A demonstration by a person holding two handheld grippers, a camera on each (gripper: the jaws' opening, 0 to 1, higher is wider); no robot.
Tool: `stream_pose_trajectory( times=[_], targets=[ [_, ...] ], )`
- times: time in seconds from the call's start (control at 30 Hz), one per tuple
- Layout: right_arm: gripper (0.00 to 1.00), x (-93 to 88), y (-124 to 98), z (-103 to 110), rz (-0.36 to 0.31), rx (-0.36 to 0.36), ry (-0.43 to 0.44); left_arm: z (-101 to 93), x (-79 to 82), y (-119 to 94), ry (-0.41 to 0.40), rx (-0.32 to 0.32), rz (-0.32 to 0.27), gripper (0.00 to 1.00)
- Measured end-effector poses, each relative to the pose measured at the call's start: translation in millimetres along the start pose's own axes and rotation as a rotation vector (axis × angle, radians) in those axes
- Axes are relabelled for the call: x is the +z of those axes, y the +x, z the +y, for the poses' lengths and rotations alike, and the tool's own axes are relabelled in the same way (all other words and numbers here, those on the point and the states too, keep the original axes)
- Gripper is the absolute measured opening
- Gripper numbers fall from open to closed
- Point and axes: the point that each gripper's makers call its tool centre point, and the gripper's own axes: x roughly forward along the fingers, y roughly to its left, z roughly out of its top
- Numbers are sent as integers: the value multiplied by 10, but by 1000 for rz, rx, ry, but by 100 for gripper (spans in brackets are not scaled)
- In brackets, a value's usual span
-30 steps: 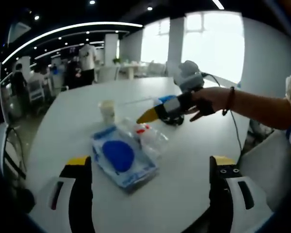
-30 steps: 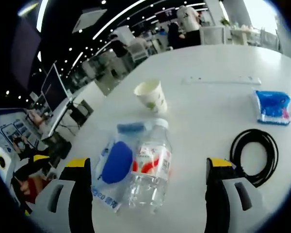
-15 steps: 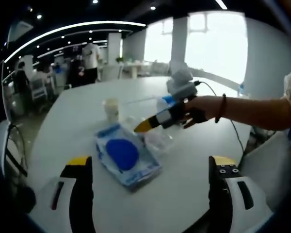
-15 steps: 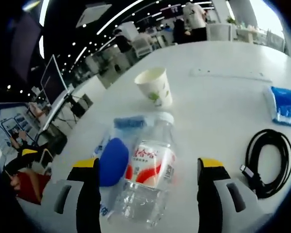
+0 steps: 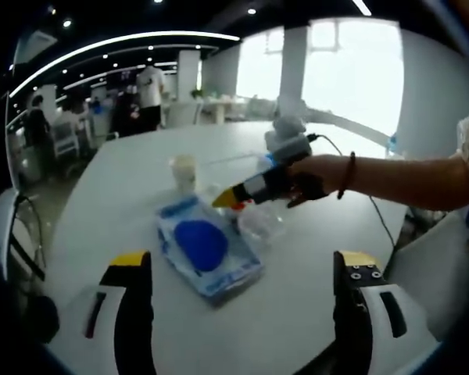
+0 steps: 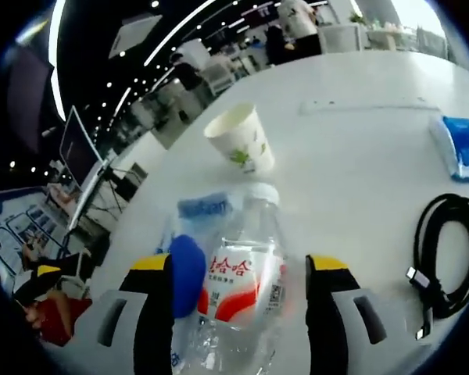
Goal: Arrange the tabletop items into an orderly group along one side of the table until the central work area is clear of visible clutter.
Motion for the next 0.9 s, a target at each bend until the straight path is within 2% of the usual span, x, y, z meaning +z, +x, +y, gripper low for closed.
stream_pose_trajectory(
  times=[0.07,0.2,0.23,0.5,0.6,0.73,0.9],
  targets=[
    [64,-16,8,-4,10,-12,-47,7,-6,-4,-1,3,2,93],
    [49,-77,2,-21,43,-29,-67,27,-18,-13,-10,5,5,92],
    [49,-54,10,1,32,-19,-65,29,-19,-12,-10,5,6,92],
    [44,-71,-18,-63,99,-64,38,42,-26,-14,-18,7,10,90],
    [43,-73,-18,-65,117,-62,43,50,11,-20,-14,12,-6,89],
    [41,-84,-35,-41,127,-67,21,43,49,-20,-21,7,-21,89],
    [39,-31,-88,29,98,-52,-49,43,40,-25,-22,10,-19,89]
  ],
)
